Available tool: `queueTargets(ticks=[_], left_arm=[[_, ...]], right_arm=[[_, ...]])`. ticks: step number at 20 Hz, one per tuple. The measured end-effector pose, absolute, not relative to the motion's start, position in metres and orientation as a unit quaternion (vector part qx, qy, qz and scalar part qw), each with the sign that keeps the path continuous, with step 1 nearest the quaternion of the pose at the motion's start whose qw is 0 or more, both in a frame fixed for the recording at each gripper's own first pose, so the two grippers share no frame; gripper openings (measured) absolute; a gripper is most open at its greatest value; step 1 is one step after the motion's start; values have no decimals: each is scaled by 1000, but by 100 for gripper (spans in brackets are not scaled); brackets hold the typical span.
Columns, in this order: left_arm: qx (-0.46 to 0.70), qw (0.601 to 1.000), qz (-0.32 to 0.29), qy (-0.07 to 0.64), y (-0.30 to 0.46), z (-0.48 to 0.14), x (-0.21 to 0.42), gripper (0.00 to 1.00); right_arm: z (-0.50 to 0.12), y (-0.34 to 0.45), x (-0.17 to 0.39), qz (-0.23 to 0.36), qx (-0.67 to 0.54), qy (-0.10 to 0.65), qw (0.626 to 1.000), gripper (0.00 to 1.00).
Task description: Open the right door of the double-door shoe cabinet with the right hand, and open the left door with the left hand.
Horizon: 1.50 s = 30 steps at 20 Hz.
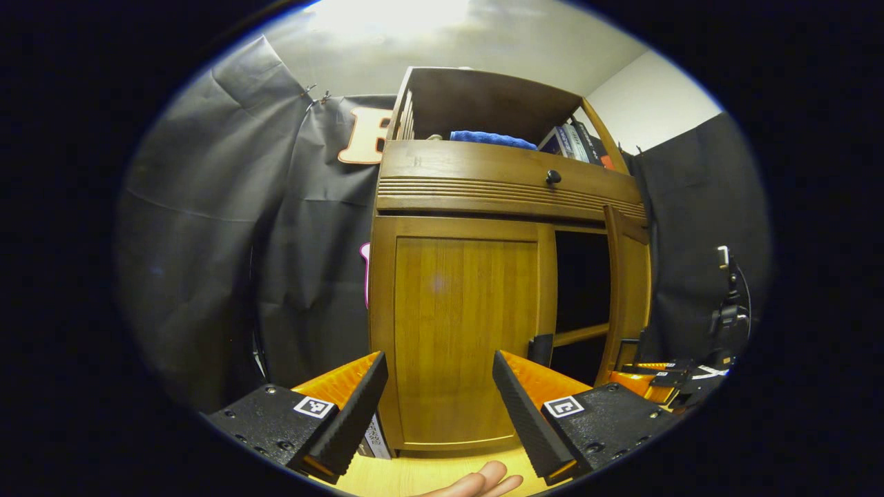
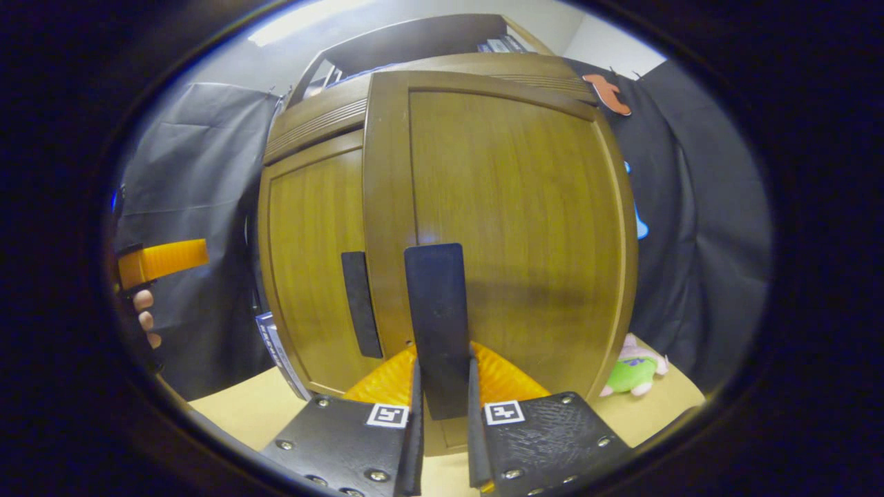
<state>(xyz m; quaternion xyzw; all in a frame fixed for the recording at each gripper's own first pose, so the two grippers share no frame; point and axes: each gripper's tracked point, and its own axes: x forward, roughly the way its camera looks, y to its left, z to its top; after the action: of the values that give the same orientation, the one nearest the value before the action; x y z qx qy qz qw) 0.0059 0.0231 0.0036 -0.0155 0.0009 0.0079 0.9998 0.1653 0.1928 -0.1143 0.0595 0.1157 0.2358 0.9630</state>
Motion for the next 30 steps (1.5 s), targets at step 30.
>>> queueTargets(ticks=[30], left_arm=[[9,1000,0,9,-1,-10,9,92]], right_arm=[[-73,-23,122,40,13,51,998,19]])
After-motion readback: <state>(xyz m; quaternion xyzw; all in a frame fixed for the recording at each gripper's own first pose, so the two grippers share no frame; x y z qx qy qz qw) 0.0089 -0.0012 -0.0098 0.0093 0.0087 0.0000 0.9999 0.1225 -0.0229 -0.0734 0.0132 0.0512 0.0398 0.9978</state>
